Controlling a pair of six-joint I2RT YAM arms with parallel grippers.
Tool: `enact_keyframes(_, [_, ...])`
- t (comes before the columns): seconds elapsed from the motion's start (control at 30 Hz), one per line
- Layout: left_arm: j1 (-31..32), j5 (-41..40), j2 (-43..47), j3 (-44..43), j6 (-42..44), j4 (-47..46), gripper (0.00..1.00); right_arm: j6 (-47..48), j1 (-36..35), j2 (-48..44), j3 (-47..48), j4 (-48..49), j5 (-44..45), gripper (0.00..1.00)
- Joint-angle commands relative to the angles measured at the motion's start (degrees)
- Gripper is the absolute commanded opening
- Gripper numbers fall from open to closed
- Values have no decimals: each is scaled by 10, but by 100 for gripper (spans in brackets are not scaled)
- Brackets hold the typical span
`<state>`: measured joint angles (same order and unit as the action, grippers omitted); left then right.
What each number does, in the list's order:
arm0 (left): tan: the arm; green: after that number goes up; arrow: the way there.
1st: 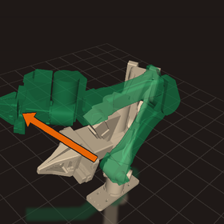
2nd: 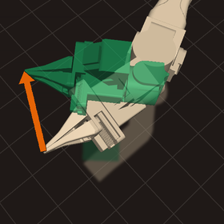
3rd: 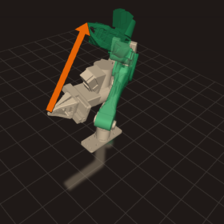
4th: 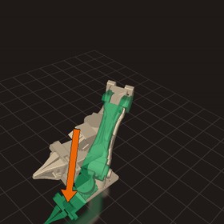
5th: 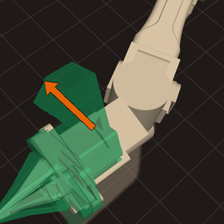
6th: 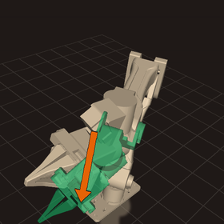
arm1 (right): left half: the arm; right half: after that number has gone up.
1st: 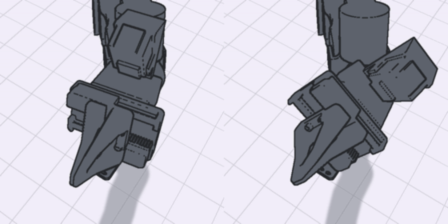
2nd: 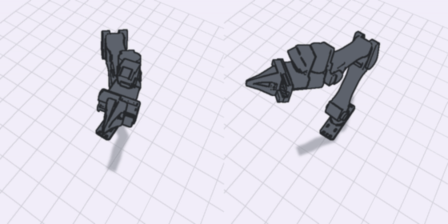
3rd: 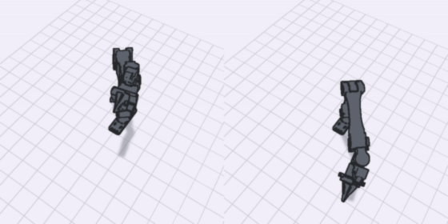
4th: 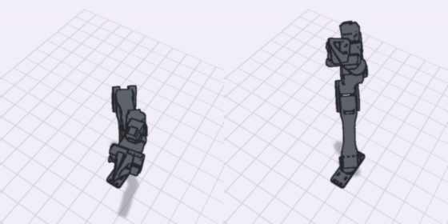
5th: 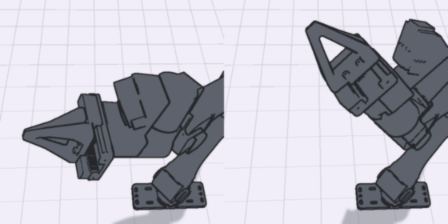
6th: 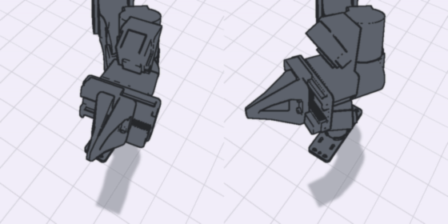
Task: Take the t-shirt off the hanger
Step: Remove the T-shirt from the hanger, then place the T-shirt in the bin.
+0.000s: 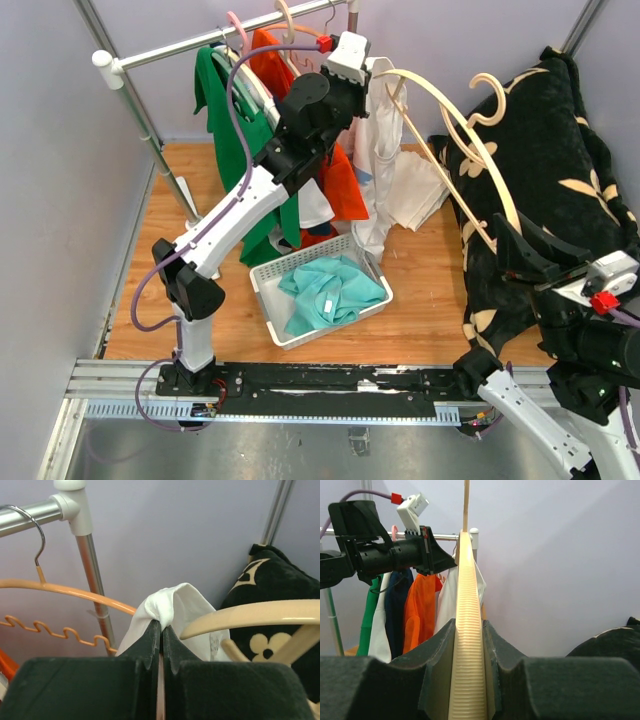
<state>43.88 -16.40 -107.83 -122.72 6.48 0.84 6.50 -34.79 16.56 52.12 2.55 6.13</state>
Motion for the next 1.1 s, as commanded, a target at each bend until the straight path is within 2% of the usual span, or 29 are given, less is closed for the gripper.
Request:
enact_keyframes(0.0, [-11,-10,-12,-35,10,6,1,15,-8,-19,25,-5,6,1])
enact_keyframes(0.23, [-13,13,4,-15,5,11,0,23,-8,-33,29,-6,40,1])
enact_keyframes(0.4, [-13,129,66,53,-2,-26,1,25,-8,-34,19,7,98,1])
enact_keyframes(0.67, [-13,267,149,69,-60,-53,1,28,-7,-34,2,27,171,1])
enact_keyframes(0.83, [-13,309,196,72,-90,-84,1,31,-7,-28,0,28,176,1])
enact_keyframes(1.07, [-13,326,236,45,-121,-109,1,26,-8,-18,-2,29,172,1])
